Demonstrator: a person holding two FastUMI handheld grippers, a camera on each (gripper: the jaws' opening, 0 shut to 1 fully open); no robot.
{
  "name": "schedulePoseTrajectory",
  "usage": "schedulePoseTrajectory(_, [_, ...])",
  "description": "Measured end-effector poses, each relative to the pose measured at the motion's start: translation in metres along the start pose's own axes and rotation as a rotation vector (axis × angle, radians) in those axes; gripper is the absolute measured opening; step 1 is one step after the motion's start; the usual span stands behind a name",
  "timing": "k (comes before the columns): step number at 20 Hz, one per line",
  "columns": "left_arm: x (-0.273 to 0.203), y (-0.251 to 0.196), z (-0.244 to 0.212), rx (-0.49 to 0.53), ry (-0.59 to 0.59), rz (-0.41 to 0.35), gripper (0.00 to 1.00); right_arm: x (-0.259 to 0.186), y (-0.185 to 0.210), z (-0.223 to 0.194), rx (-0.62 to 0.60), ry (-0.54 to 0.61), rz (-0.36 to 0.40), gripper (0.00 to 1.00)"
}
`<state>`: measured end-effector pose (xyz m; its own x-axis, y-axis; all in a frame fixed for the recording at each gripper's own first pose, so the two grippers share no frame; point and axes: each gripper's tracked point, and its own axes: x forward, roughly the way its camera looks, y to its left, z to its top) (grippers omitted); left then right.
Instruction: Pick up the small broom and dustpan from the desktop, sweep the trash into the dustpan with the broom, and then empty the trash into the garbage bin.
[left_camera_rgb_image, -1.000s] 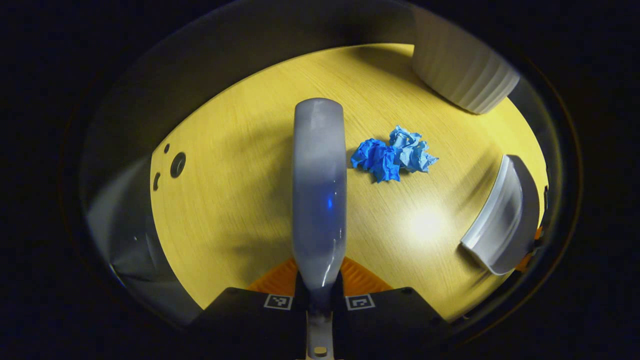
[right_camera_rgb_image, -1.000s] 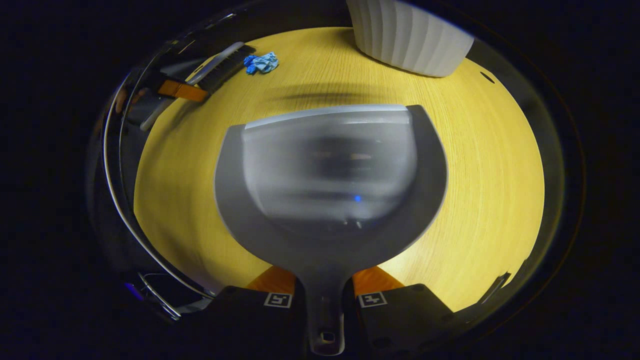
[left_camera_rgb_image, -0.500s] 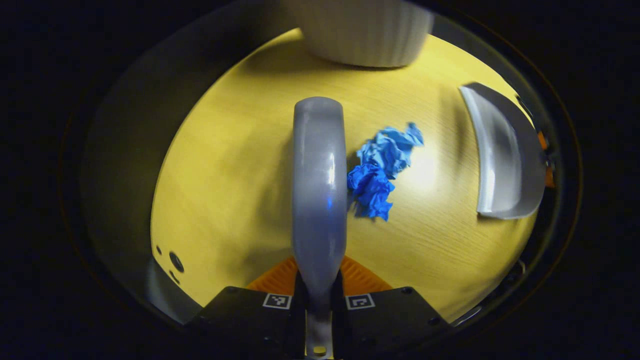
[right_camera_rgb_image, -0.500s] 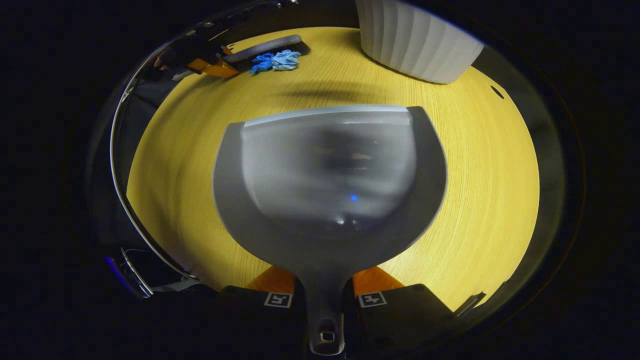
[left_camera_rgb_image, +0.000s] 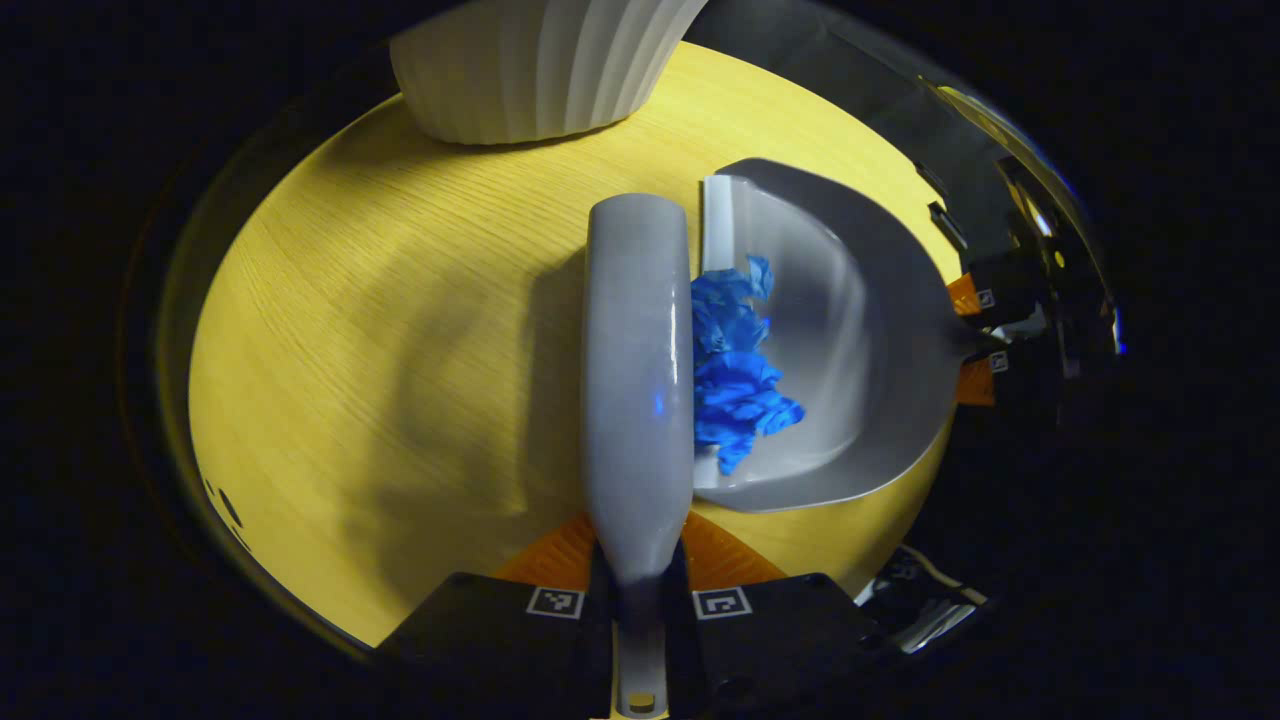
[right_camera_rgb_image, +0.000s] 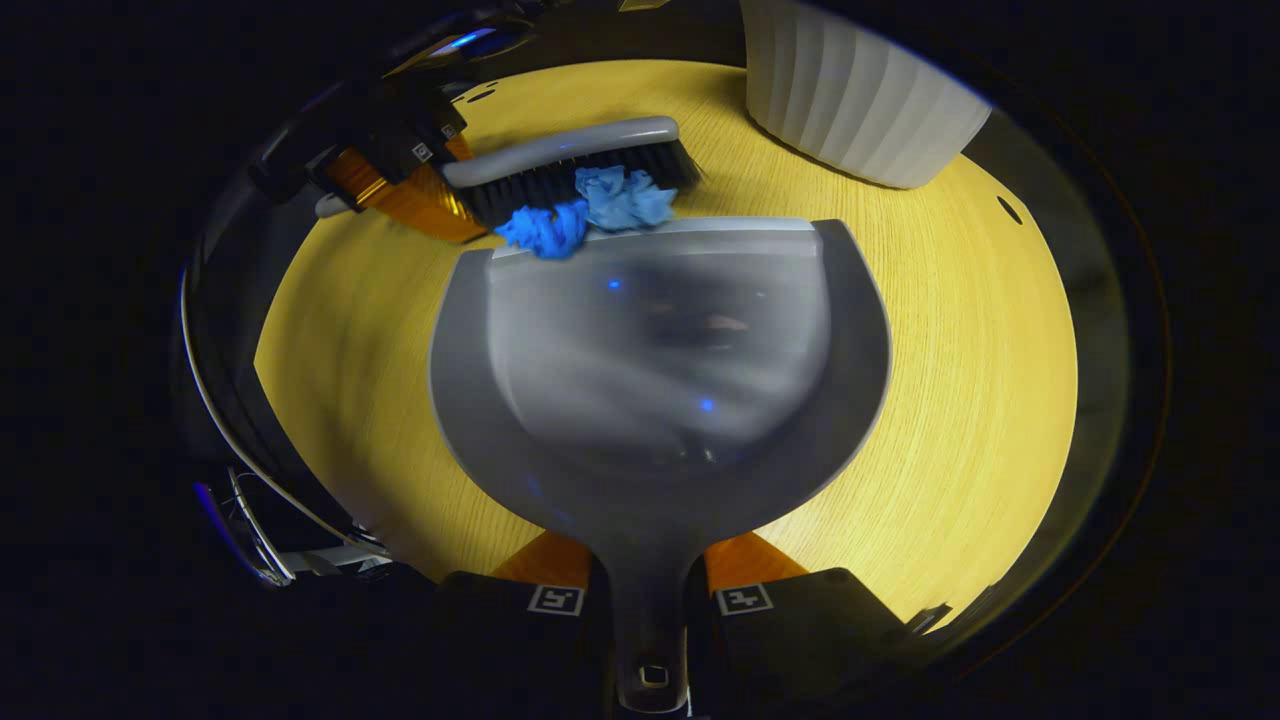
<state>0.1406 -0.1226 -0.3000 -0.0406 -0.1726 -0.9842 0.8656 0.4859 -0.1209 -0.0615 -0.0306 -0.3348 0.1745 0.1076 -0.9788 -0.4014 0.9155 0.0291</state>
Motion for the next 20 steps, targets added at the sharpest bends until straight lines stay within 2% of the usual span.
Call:
schedulePoseTrajectory(1, [-0.002, -0.007, 0.0, -0.003, 0.002, -0.004, 0.25, -0.001, -0.001, -0.001, -0.013, -0.005, -0.001, 0.33])
schedulePoseTrajectory(2, [-0.004, -0.018, -0.002, -0.034, 0.003, -0.039, 0.25, -0.002, -0.005, 0.0, -0.039, -0.014, 0.0, 0.33])
schedulePoseTrajectory(3, [-0.012, -0.04, 0.001, -0.116, -0.01, -0.121, 0.25, -0.003, -0.007, 0.002, -0.055, -0.029, 0.007, 0.33])
schedulePoseTrajectory(4, [-0.015, -0.047, 0.003, -0.138, -0.023, -0.125, 0.25, -0.002, -0.009, 0.004, -0.059, -0.039, 0.014, 0.33])
schedulePoseTrajectory(9, [-0.038, -0.067, 0.0, -0.447, -0.21, 0.048, 0.25, 0.009, -0.028, 0.007, -0.1, -0.1, 0.057, 0.33])
schedulePoseTrajectory(11, [-0.038, -0.084, -0.01, -0.638, -0.329, 0.106, 0.25, -0.001, -0.031, 0.007, -0.098, -0.117, 0.093, 0.33])
schedulePoseTrajectory(13, [-0.027, -0.106, -0.027, -0.765, -0.396, 0.158, 0.25, -0.006, -0.038, 0.011, -0.115, -0.129, 0.097, 0.33])
schedulePoseTrajectory(15, [0.005, -0.122, -0.023, -0.824, -0.422, 0.206, 0.25, -0.017, -0.043, 0.015, -0.145, -0.146, 0.073, 0.33])
schedulePoseTrajectory(17, [0.031, -0.138, -0.024, -0.864, -0.456, 0.216, 0.25, -0.025, -0.043, 0.013, -0.115, -0.175, 0.06, 0.33])
schedulePoseTrajectory(19, [0.033, -0.148, -0.03, -0.875, -0.447, 0.264, 0.25, -0.022, -0.036, 0.012, -0.083, -0.164, 0.061, 0.33])
schedulePoseTrajectory(20, [0.036, -0.152, -0.025, -0.869, -0.46, 0.272, 0.22, -0.018, -0.036, 0.012, -0.08, -0.161, 0.059, 0.33])
